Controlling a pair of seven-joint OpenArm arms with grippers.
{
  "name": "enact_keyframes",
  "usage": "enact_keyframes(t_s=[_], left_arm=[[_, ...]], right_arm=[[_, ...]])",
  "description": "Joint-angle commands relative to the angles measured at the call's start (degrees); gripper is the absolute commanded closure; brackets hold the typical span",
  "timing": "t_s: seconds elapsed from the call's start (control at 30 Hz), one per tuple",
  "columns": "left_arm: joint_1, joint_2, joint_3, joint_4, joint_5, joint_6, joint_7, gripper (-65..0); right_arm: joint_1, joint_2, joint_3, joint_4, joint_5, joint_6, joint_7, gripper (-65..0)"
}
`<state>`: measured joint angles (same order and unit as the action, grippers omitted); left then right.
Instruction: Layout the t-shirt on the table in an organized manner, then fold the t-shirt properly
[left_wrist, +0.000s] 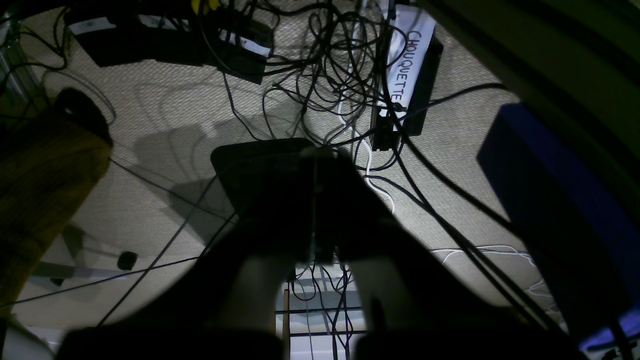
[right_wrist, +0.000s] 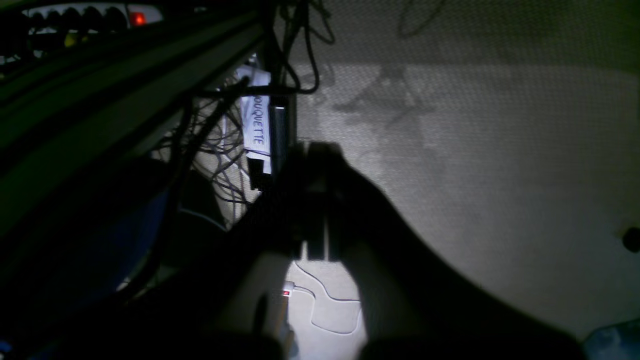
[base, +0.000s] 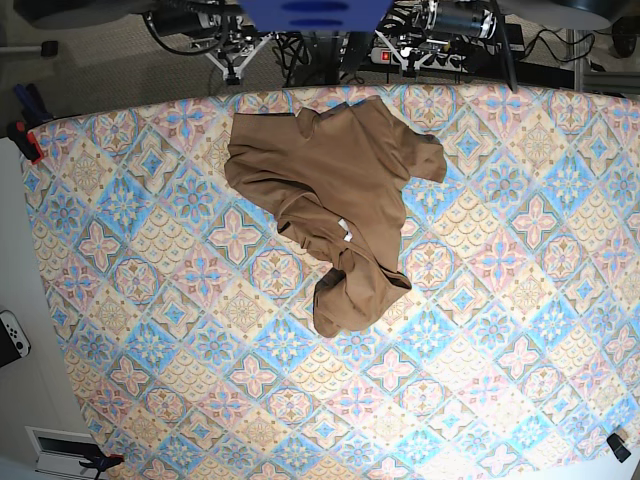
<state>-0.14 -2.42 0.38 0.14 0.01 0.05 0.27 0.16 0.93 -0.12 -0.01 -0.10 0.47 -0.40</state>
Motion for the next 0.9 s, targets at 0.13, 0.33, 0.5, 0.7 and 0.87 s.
enact_keyframes(t_s=[0.13, 0.33, 0.5, 0.7, 0.87], left_arm=[[0.19, 0.09, 0.19, -0.01, 0.12, 0.08, 0.3, 0.0], [0.27, 0.09, 0.19, -0.01, 0.12, 0.08, 0.21, 0.0], [0.27, 0.09, 0.19, -0.01, 0.12, 0.08, 0.21, 0.0], [0.27, 0.09, 0.19, -0.01, 0.12, 0.08, 0.21, 0.0], [0.36, 0.0, 0.19, -0.01, 0.12, 0.08, 0.03, 0.0]], right_arm=[[0.23, 0.08, 0.08, 0.01, 0.05, -0.07, 0.27, 0.0], [0.23, 0.08, 0.08, 0.01, 0.05, -0.07, 0.27, 0.0], [0.23, 0.08, 0.08, 0.01, 0.05, -0.07, 0.27, 0.0], [0.14, 0.17, 0.08, 0.01, 0.05, -0.07, 0.27, 0.0], [-0.12, 0.17, 0.08, 0.01, 0.05, -0.16, 0.36, 0.0]])
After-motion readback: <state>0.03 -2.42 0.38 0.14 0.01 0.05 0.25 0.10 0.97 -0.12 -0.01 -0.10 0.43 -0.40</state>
